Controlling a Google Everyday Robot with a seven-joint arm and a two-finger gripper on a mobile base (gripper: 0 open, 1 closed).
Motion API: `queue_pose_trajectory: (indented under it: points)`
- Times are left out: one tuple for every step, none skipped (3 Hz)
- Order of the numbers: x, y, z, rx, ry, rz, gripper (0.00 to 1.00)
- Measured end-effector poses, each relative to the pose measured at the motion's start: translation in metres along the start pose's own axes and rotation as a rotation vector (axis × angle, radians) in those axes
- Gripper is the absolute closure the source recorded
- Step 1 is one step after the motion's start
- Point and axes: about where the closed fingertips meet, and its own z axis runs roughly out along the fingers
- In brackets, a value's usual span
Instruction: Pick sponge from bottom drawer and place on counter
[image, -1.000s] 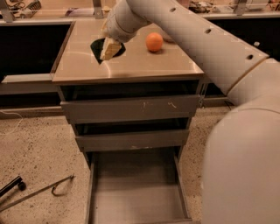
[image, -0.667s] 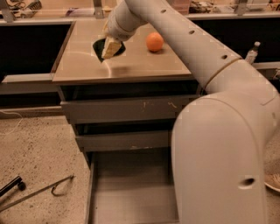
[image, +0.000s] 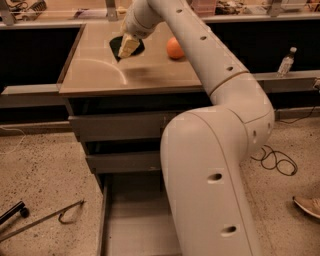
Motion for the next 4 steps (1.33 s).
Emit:
queue_pose_trajectory:
  points:
    - [0.014, 0.014, 0.022, -0.065, 0.001, 0.087, 1.00]
    - [0.018, 0.035, 0.041, -0.140, -0.011, 0.147, 1.00]
    - [0.017, 0.052, 0.052, -0.199, -0.034, 0.188, 1.00]
    - [0.016, 0.051, 0.051, -0.199, -0.035, 0.188, 0.81]
